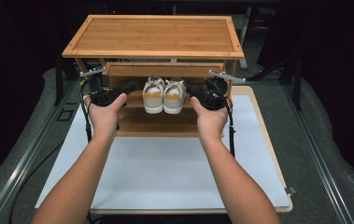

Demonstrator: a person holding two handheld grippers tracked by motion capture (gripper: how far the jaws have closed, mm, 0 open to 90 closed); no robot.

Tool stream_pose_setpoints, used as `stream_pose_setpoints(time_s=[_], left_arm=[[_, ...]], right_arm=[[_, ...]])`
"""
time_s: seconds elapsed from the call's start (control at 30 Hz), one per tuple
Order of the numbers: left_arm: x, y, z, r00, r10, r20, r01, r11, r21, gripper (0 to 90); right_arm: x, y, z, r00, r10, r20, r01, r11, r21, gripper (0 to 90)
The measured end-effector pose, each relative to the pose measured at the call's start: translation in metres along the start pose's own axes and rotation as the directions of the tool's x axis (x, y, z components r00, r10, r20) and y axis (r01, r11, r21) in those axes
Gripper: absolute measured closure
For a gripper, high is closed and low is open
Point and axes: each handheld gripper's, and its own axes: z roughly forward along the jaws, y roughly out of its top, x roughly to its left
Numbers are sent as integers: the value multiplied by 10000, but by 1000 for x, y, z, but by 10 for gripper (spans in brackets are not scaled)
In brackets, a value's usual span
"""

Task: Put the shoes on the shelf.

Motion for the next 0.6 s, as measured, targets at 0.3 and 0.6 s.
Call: stream_pose_setpoints(time_s=[0.3,0.6], left_arm=[[9,-24,9,9993,347,100,-354,9958,839,899],[4,-36,19,9995,226,232,-243,9968,760,900]], right_arm=[[-3,-19,2,9984,-519,-217,530,9973,507,900],[2,-29,9,9974,-688,-196,701,9945,779,900]])
